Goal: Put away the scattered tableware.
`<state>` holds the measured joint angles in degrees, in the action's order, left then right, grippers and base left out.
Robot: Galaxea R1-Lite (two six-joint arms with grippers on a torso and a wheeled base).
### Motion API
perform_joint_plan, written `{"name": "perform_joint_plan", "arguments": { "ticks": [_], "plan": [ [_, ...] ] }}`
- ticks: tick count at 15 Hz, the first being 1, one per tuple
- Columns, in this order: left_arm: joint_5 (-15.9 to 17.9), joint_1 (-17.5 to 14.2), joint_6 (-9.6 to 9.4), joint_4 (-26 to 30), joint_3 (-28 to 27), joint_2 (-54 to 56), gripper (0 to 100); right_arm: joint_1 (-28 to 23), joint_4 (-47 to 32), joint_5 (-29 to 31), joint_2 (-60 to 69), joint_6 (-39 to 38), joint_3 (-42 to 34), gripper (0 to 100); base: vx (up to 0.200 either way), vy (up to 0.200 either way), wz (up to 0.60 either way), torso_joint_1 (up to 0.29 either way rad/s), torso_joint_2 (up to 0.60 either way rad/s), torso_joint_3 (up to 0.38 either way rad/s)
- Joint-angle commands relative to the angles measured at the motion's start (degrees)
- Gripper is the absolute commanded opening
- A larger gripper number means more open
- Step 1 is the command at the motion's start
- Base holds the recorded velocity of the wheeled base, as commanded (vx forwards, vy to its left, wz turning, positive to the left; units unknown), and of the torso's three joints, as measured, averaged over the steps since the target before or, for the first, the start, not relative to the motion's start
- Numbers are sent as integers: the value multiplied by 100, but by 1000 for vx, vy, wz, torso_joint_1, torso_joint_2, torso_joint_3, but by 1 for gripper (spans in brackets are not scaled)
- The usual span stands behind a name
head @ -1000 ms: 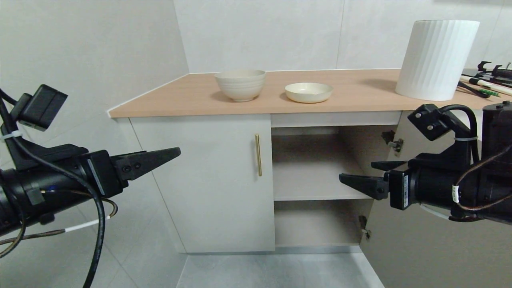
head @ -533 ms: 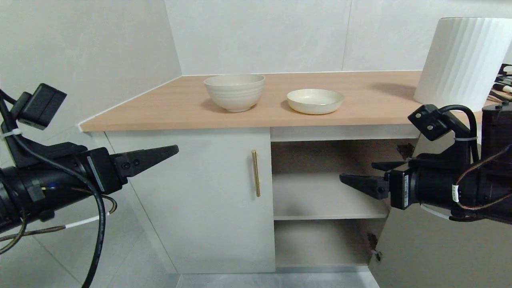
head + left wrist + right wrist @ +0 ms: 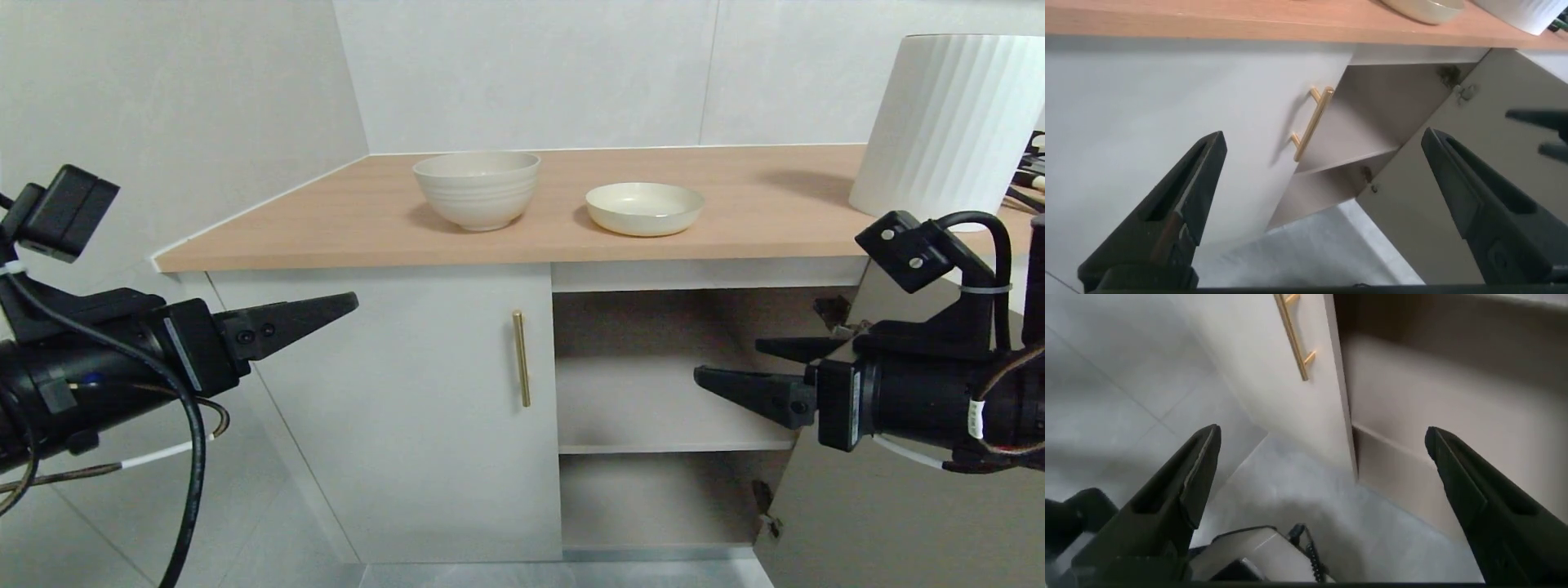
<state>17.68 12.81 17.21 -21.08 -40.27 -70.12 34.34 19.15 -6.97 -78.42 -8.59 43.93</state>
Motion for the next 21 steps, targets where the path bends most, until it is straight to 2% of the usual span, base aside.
{"name": "perform_joint_plan", "arguments": {
  "ticks": [1, 5, 10, 21],
  "plan": [
    [-1, 2, 1, -2, 1, -10, 100, -94, 150, 3, -15, 121, -122, 100, 0, 0, 0, 0, 0, 0],
    [-1, 2, 1, -2, 1, -28, 100, -103, 968, 3, -138, 297, -447, 100, 0, 0, 0, 0, 0, 0],
    [25, 2, 1, -2, 19, -72, 100, -112, 985, -6, -173, 306, -474, 100, 0, 0, 0, 68, -238, -221],
    [34, 2, 1, -2, 1, -221, 100, -182, 1029, 3, -358, 455, -474, 100, 0, 0, 0, 175, -474, -277]
  ]
}}
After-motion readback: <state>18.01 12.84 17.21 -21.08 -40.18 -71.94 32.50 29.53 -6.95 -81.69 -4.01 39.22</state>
